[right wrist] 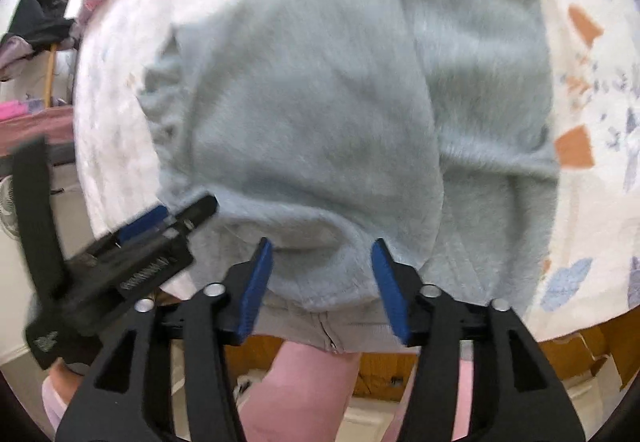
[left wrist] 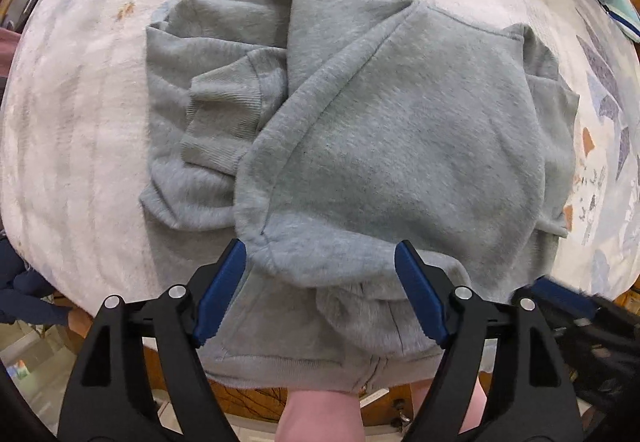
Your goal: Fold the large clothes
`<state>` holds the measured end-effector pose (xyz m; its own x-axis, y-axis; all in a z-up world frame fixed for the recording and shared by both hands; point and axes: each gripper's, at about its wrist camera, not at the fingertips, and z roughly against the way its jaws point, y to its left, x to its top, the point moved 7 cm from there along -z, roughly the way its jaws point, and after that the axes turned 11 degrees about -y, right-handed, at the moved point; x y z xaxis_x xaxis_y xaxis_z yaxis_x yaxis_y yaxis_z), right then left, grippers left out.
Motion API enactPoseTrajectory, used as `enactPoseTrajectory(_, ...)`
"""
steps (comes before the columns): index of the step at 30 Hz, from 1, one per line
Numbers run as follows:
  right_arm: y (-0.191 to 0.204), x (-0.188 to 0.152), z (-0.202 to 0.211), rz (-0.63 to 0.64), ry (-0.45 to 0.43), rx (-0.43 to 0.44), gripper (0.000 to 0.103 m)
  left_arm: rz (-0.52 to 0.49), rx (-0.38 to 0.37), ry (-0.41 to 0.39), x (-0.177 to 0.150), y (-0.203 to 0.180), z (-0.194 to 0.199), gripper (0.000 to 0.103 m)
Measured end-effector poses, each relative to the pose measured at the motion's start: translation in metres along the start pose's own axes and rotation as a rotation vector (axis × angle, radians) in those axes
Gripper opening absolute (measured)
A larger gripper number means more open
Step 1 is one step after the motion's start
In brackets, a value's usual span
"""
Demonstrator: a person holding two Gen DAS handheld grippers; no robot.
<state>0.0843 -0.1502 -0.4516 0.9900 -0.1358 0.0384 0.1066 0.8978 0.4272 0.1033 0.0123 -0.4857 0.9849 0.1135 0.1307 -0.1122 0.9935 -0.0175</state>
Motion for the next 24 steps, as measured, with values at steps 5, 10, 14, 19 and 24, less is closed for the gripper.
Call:
enactPoseTrajectory(5, -0.002, 0.011, 0.038, 0.023, -0.083, -0.061, 0.074, -0.025, 0.02, -0.051, 0.02, 0.007, 0.034, 0.078)
enactPoseTrajectory(10, 0.003, 0.019, 0.062, -0.015, -0.138, -0.088, 0.086, -0.028, 0.024, -0.115, 0.027, 0.016, 0.075, 0.078)
enactPoseTrajectory(14, 0.019, 0.024, 0.083, -0.027, -0.168, -0.115, 0.086, -0.06, 0.023, -0.167, 0.038, 0.025, 0.113, 0.083)
enactPoseTrajectory(19, 0.043, 0.028, 0.119, -0.005, -0.251, -0.155, 0.093, -0.113, -0.019, -0.219, 0.044, 0.03, 0.15, 0.087)
enactPoseTrajectory(24, 0.055, 0.018, 0.147, -0.08, -0.31, -0.19, 0.094, -0.185, -0.041, -0.247, 0.045, 0.035, 0.174, 0.089)
